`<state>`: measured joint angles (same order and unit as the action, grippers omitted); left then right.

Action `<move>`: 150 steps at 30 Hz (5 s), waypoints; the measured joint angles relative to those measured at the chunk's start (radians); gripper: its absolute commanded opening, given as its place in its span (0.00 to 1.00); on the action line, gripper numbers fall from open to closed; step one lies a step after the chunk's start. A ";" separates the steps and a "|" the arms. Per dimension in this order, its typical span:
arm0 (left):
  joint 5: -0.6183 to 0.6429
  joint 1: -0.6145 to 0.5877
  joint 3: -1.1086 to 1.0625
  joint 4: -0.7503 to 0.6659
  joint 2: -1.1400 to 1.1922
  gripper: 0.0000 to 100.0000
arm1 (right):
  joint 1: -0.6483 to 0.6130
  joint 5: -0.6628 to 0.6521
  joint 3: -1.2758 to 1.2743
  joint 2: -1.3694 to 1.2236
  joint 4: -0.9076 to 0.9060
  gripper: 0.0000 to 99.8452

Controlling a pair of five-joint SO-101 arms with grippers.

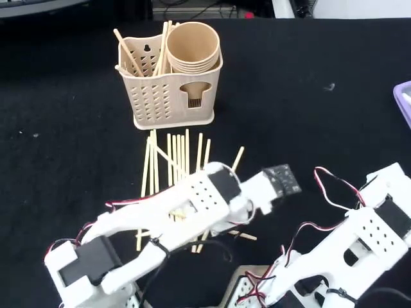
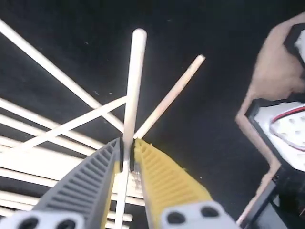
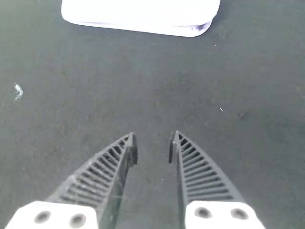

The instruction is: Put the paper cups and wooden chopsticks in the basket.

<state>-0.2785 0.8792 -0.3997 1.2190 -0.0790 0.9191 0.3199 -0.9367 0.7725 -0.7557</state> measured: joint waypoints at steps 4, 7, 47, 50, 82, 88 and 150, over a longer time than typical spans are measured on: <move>-0.002 0.006 -0.114 -0.115 0.000 0.14 | 0.000 0.000 0.000 0.000 0.000 0.13; -0.002 0.011 -0.141 -0.149 0.000 0.14 | 0.000 0.000 0.000 0.000 0.000 0.13; -0.002 -0.006 -0.120 -0.149 0.005 0.14 | 0.000 -0.005 0.060 0.000 -0.020 0.13; -0.002 -0.043 -0.058 -0.087 0.005 0.14 | -0.003 -0.058 0.158 0.000 -0.117 0.13; -0.002 -1.053 -0.505 0.021 -1.048 0.15 | -0.913 -0.448 0.460 0.000 -0.767 0.13; 0.149 -1.261 -0.775 -0.144 -1.134 0.15 | -1.142 -0.568 0.285 0.000 -0.664 0.13; 0.374 -1.359 -0.953 -0.256 -1.151 0.15 | -1.633 -0.822 0.129 -0.436 -0.445 0.01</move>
<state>0.0959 -0.4803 -1.3525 0.9628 -1.2298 -0.7135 -0.5025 -0.8078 0.3368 -1.2006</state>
